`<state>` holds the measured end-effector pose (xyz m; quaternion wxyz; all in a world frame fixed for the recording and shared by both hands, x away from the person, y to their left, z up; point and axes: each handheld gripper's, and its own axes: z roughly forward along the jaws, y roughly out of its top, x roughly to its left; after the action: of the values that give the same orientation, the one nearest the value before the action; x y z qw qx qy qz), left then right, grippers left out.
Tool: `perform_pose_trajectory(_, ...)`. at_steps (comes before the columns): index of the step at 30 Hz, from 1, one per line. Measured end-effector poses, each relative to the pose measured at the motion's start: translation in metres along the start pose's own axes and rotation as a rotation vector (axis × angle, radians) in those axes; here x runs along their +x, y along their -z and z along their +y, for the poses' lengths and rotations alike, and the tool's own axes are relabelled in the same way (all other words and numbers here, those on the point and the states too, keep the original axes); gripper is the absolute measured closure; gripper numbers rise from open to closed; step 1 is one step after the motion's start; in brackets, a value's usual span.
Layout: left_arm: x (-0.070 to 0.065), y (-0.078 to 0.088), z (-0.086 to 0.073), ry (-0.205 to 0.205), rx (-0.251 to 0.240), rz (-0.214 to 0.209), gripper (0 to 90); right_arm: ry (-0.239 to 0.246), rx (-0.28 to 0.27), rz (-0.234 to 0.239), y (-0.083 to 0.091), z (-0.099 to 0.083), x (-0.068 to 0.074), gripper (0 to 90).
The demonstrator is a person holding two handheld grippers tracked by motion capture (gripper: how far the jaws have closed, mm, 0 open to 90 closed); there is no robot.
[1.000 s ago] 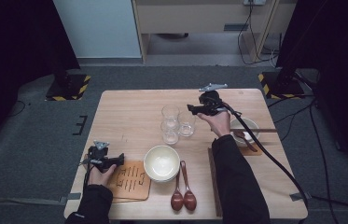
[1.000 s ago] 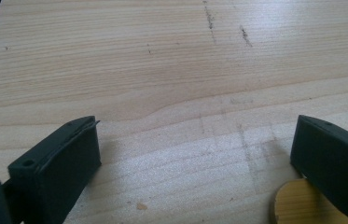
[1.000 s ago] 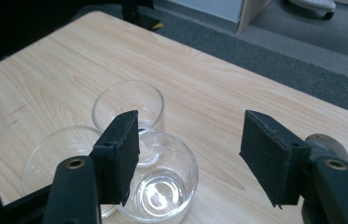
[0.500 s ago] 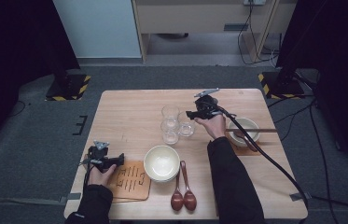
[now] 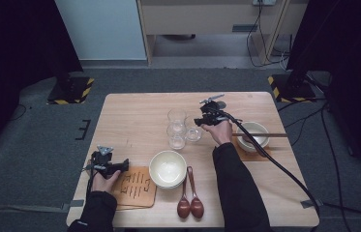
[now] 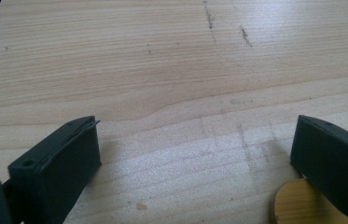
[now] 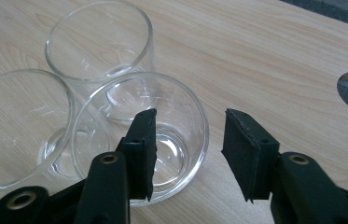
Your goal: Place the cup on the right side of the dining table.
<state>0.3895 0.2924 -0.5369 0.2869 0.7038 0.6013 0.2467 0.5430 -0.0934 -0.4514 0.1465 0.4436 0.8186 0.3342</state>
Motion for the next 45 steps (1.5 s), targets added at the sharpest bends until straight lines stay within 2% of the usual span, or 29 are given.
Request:
perform_pose_trajectory(13, 0.000, 0.000, 0.000, 0.000, 0.000, 0.000, 0.3, -0.009, 0.061, -0.015, -0.010, -0.003, -0.003, 62.7)
perform_pose_trajectory(24, 0.000, 0.000, 0.000, 0.000, 0.000, 0.000, 0.3, -0.054, 0.078, -0.003, -0.015, -0.001, -0.002, 72.0)
perform_pose_trajectory(28, 0.000, 0.000, 0.000, 0.000, 0.000, 0.000, 0.3, -0.053, 0.083, -0.002, -0.018, -0.001, -0.002, 74.8)
perform_pose_trajectory(33, 0.000, 0.000, 0.000, 0.000, 0.000, 0.000, 0.3, -0.056, 0.088, -0.025, -0.019, 0.001, -0.001, 80.5)
perform_pose_trajectory(45, 0.000, 0.000, 0.000, 0.000, 0.000, 0.000, 0.3, -0.043, 0.096, -0.040, -0.016, 0.001, 0.000, 82.1)
